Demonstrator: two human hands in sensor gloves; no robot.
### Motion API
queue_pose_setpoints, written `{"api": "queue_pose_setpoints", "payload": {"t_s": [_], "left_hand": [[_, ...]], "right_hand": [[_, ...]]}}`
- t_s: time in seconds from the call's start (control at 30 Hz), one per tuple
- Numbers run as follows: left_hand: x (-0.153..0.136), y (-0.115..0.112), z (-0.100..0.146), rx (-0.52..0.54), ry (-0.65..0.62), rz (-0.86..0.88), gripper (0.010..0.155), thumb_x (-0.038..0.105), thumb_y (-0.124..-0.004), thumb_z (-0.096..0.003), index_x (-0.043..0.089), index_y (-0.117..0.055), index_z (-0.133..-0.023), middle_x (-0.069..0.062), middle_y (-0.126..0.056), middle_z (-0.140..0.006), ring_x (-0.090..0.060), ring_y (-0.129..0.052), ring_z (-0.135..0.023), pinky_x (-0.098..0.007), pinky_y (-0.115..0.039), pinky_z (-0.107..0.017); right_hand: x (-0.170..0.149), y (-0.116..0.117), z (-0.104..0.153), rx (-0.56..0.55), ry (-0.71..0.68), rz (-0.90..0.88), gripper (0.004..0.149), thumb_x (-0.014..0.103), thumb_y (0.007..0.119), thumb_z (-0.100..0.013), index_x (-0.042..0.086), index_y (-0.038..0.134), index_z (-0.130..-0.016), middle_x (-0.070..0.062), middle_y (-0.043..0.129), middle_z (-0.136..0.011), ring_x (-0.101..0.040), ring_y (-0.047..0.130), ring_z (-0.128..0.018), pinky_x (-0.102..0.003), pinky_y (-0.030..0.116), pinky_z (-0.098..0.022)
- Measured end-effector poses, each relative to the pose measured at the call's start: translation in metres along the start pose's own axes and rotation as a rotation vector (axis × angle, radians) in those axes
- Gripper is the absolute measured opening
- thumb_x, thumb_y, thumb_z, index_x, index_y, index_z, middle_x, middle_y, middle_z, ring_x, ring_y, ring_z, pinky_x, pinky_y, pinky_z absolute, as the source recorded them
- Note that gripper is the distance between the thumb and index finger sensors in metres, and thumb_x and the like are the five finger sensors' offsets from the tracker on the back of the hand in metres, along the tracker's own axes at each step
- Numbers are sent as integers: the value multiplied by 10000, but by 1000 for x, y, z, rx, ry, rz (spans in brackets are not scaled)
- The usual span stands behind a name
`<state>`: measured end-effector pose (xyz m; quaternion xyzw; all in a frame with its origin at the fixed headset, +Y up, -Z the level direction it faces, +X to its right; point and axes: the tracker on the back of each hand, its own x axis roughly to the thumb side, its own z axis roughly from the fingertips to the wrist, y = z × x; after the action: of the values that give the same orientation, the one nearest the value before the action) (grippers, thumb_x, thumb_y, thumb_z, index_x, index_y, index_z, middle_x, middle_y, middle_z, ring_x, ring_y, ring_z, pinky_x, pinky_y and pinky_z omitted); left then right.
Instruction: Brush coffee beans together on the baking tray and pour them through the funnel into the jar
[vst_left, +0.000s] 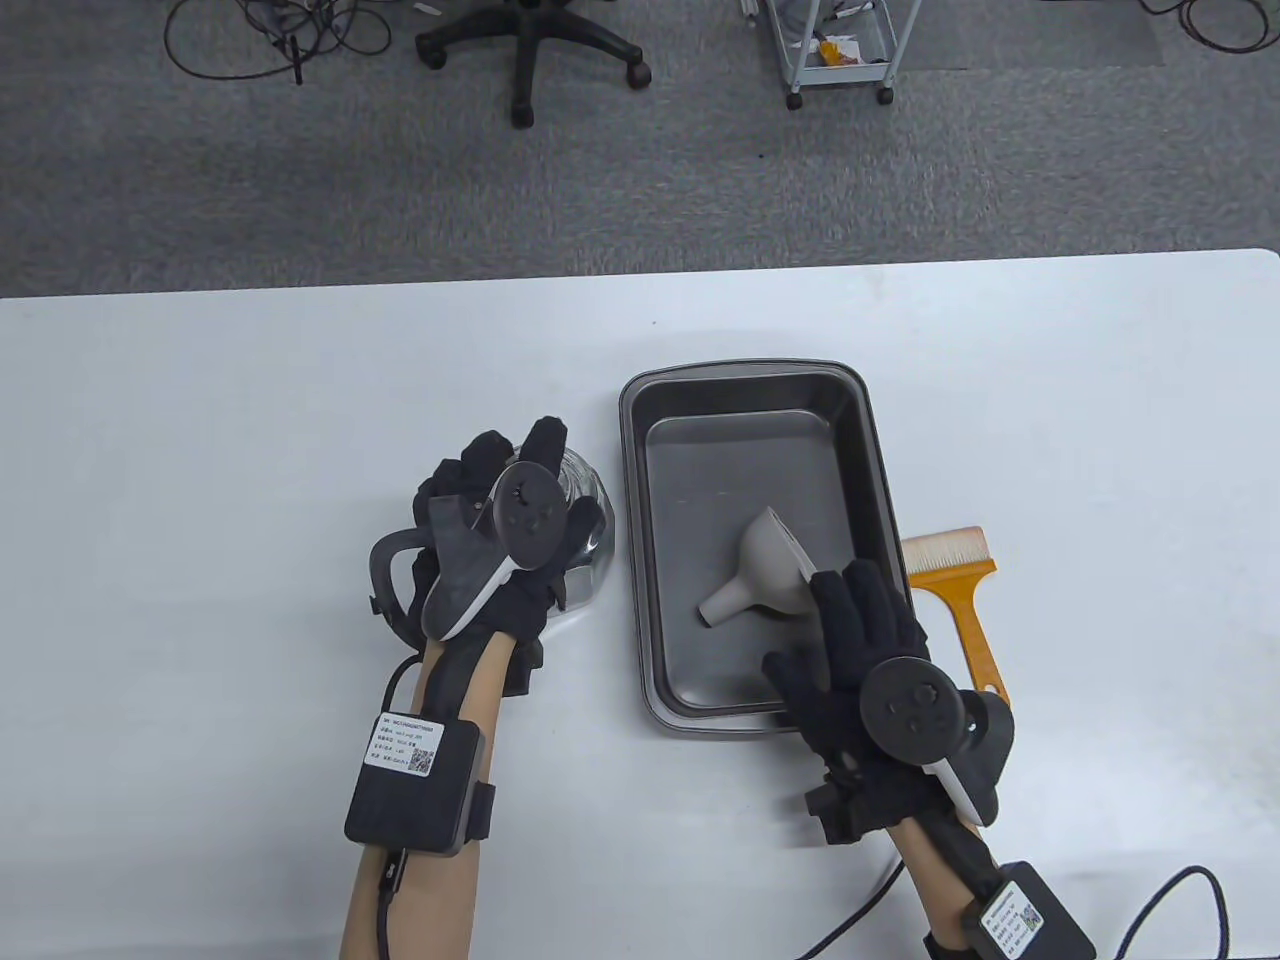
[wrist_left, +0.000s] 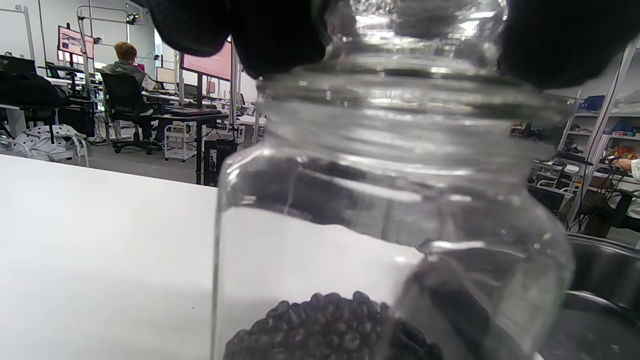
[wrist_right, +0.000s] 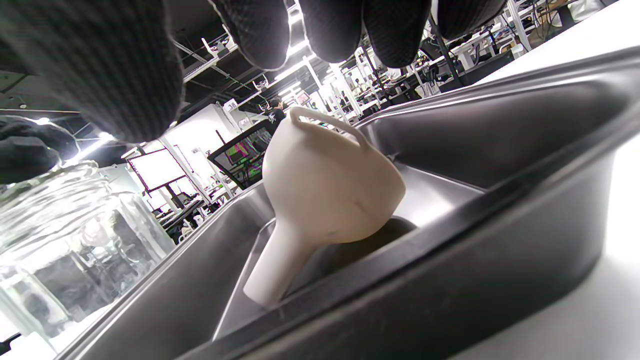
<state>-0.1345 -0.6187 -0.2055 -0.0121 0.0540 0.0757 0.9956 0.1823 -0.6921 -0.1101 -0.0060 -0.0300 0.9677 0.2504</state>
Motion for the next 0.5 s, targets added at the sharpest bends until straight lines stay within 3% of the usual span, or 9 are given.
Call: {"api": "queue_pose_setpoints", "payload": {"t_s": [0.33, 0.5], "left_hand": [[-2, -8, 0, 13, -6, -22, 796, 770, -726, -413, 493, -428, -1096, -15, -561, -1149, -303, -660, -973, -575, -551, -796], [-7, -8, 7, -8, -16, 41, 830, 809, -682, -407, 493, -376, -1112, -27, -471, -1221, -354, -543, -1100, -601, -529, -798]], "right_hand": [[1, 0, 1, -2, -8, 2, 803, 647, 834, -401, 292, 516, -1048, -113, 503, -1163, -423, 586, -1033, -607, 525, -735], [1, 0, 1, -2, -9, 1, 800, 646, 834, -401, 294, 517, -1046, -112, 502, -1163, -425, 583, -1033, -607, 525, -735]]}}
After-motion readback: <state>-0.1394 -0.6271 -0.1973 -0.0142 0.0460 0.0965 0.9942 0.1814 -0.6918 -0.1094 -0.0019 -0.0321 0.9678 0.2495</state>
